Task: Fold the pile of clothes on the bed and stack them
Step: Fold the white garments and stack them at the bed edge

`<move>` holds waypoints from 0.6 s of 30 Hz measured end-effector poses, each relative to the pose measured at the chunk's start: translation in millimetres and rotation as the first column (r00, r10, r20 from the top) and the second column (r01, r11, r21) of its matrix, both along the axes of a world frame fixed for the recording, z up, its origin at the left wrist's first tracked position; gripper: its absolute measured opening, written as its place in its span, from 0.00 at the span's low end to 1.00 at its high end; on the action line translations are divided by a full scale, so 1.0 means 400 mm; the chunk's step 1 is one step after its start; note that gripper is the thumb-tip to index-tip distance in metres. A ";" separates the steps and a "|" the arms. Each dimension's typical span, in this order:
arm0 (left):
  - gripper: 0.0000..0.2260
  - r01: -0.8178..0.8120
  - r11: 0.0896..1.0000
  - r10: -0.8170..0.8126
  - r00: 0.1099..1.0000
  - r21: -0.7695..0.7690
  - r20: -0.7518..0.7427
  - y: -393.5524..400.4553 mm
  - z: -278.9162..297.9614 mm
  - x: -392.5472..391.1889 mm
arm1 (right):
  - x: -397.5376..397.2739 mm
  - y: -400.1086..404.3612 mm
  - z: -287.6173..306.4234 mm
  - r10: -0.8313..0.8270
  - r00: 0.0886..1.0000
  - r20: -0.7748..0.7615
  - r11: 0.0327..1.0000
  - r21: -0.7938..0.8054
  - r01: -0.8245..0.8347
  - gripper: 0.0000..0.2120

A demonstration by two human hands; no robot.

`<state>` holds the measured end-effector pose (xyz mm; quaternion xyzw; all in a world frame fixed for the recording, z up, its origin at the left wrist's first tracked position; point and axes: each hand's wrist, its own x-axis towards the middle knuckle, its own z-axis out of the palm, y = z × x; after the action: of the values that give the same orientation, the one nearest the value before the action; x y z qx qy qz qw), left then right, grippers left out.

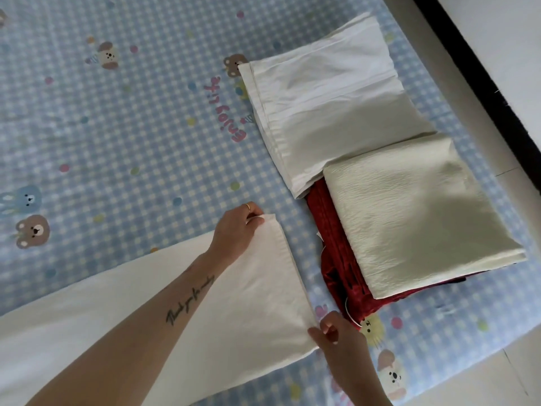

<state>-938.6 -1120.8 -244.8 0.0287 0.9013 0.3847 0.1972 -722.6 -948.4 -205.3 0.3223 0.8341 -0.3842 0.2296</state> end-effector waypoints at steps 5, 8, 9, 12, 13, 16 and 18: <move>0.06 0.181 0.965 -0.180 0.983 -0.189 0.024 0.034 -0.051 0.019 | -0.015 0.014 -0.026 0.042 0.995 0.086 0.999 -0.034 -0.039 0.06; 0.12 0.153 0.937 -0.213 0.963 -0.312 -0.167 0.036 -0.055 0.065 | -0.015 -0.003 -0.049 0.123 0.986 0.111 0.985 0.111 -0.135 0.14; 0.15 0.105 0.939 -0.186 0.956 -0.327 -0.227 0.019 -0.045 0.096 | -0.016 -0.021 -0.048 0.205 0.977 0.063 0.950 0.228 -0.214 0.14; 0.20 -0.059 0.951 -0.032 0.958 -0.304 -0.287 -0.082 -0.037 0.262 | -0.033 -0.115 -0.020 0.535 0.835 -0.129 0.811 0.356 -0.464 0.12; 0.20 -0.100 0.941 0.013 0.965 -0.324 -0.262 -0.138 -0.039 0.334 | -0.038 -0.157 -0.015 0.623 0.762 -0.179 0.764 0.349 -0.543 0.17; 0.19 -0.240 0.869 0.177 0.967 -0.433 -0.182 -0.367 -0.046 0.542 | -0.062 -0.292 -0.021 0.807 0.570 -0.157 0.583 0.366 -0.725 0.21; 0.23 -0.331 0.802 0.325 0.940 -0.497 -0.102 -0.538 -0.041 0.670 | -0.081 -0.389 -0.025 0.876 0.470 -0.109 0.474 0.379 -0.795 0.23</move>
<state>-670.7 -1336.0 -261.3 -0.1781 0.9627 0.1622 0.1229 -754.9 -1104.0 -215.3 -0.1631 0.9517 -0.1428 0.2175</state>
